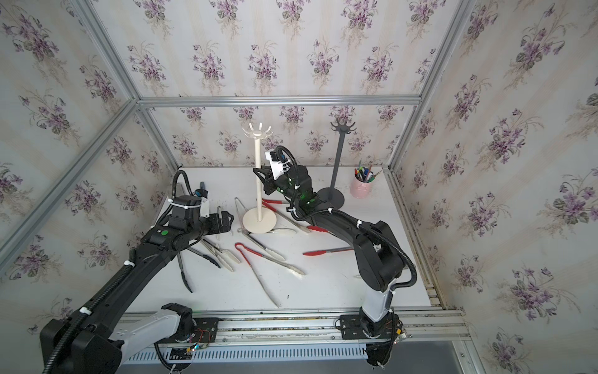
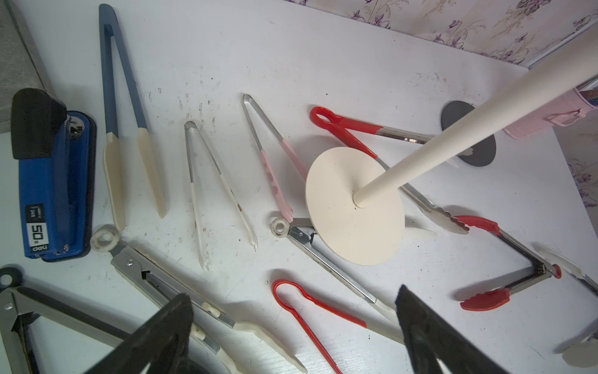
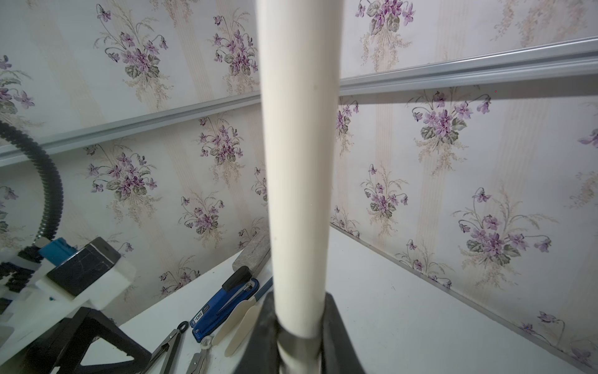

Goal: Hang food tongs on kitchen utensil racks
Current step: Place the rack at the center of the board.

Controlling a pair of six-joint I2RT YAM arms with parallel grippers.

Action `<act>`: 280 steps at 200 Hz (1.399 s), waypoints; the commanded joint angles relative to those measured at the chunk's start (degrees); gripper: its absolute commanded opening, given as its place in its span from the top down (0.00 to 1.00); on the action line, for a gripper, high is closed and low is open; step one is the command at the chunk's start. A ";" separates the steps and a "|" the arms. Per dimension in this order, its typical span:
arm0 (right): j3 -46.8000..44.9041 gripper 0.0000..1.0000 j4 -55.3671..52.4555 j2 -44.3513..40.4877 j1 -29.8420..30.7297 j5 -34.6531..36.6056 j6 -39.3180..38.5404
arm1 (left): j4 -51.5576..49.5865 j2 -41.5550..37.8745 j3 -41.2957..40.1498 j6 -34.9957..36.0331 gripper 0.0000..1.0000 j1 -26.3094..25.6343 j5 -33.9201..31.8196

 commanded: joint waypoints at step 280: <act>6.62 1.00 4.62 8.25 -5.04 3.79 -3.01 | -1.70 1.49 2.69 3.91 0.01 0.05 -1.96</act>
